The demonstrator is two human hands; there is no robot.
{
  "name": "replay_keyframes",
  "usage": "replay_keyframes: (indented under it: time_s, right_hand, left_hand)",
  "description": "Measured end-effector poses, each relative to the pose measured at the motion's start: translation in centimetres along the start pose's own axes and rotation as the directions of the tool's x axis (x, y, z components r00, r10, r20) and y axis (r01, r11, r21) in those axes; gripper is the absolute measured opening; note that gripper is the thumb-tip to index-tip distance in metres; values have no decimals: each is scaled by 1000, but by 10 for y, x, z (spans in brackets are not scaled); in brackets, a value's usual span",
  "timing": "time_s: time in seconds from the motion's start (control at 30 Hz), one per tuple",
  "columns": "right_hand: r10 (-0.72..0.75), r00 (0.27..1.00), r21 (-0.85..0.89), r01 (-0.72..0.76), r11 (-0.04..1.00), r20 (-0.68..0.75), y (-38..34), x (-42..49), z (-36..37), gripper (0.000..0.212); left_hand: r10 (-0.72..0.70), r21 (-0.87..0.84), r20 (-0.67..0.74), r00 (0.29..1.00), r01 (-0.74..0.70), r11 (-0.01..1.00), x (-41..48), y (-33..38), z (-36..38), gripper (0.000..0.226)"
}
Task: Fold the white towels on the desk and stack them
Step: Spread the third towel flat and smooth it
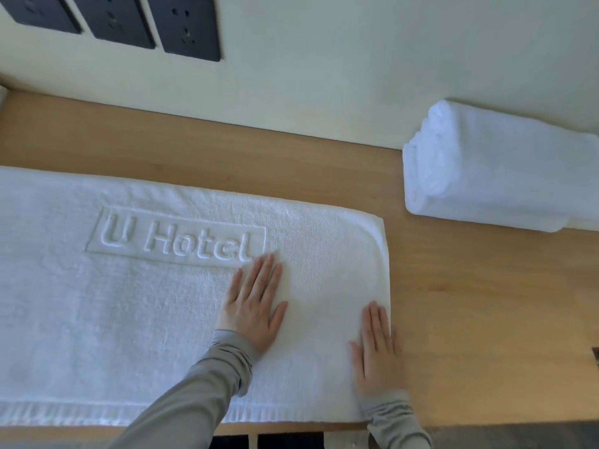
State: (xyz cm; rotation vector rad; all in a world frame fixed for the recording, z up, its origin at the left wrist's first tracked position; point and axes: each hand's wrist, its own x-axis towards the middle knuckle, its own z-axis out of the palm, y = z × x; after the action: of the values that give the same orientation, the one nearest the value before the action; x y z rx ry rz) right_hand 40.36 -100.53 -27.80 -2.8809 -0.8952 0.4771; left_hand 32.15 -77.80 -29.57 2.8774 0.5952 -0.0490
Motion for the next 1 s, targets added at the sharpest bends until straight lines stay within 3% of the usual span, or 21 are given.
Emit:
replay_keyframes:
  time_s: [0.13,0.3,0.4,0.47,0.53,0.6,0.7,0.8,0.87,1.0]
  right_hand:
    - [15,1000,170,-11,985,-22,25,34,-30,55]
    - [-148,985,254,166,953,-88,28,122,-69,57]
    - [-307,951,156,307,939,-23,27,174,-80,59]
    - [-351,934,109,342,933,74,30,199,-85,60]
    - [-375,911,84,366,927,170,35,217,-88,60]
    - [-389,892,115,372,921,230,39,229,-92,59]
    - [-368,896,214,320,923,249,35,238,-98,54]
    - [-344,905,227,290,930,249,29,243,-101,50]
    - [-319,899,229,256,939,300,28,245,-103,49]
    - [-317,865,276,219,936,389,29,254,-110,36]
  left_hand:
    - [-12,33,-7,1000,12,999,-1,2,-2,62]
    - [-63,61,10,998,62,996,-1,9,-5,63]
    - [-212,14,-40,977,212,977,-9,27,-6,65]
    - [-397,-97,-75,915,389,916,-21,52,-4,71]
    - [-596,-233,-103,796,563,793,-38,86,5,77]
    - [-752,-331,-81,654,694,640,-56,124,15,67]
    - [-917,-469,-28,398,805,364,-73,179,21,65]
    - [-993,-634,114,10,771,-65,-71,220,15,79]
    - [-948,-702,262,-180,638,-315,-67,234,11,85]
    - [-854,-690,428,-297,503,-521,-60,256,8,89]
